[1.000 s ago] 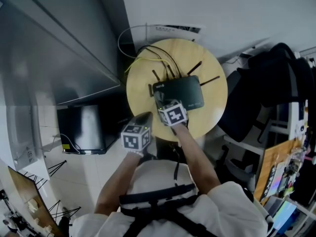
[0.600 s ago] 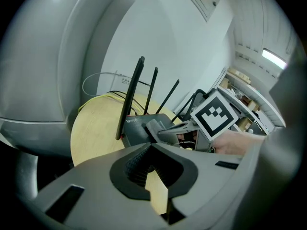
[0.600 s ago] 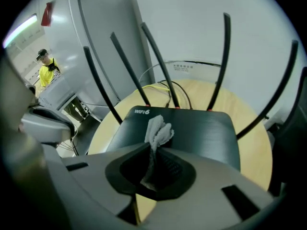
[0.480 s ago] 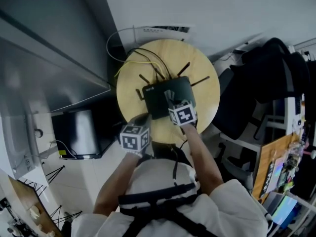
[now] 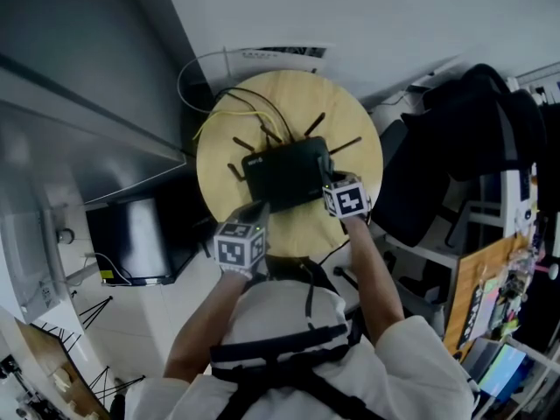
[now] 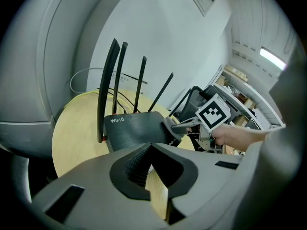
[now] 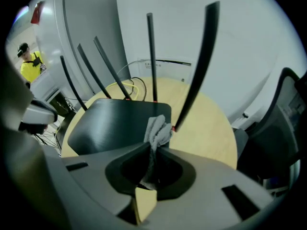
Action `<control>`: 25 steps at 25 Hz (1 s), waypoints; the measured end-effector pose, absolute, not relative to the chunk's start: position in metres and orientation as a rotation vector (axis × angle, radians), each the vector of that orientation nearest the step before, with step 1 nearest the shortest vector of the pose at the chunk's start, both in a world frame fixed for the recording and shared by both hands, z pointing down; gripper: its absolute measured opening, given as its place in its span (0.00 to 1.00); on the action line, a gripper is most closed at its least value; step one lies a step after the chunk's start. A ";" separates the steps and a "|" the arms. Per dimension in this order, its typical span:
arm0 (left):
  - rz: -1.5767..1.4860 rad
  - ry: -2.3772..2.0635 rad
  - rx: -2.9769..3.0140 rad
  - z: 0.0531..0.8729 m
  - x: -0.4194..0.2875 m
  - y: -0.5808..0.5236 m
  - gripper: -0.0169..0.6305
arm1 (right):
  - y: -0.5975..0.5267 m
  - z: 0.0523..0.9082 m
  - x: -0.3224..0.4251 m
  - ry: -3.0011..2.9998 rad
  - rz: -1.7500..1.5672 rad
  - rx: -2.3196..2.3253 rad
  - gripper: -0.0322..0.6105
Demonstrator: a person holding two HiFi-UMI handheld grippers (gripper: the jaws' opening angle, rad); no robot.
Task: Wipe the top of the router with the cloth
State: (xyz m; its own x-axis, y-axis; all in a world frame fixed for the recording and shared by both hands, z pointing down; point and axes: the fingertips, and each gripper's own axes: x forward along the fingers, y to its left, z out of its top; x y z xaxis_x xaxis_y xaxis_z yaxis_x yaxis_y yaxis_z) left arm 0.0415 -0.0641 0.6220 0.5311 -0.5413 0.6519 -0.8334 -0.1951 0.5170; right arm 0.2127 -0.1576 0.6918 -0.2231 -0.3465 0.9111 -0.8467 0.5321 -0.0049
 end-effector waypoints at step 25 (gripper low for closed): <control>0.420 -1.151 1.853 0.624 0.017 -0.041 0.01 | -0.109 0.686 0.160 -1.898 0.719 0.922 0.11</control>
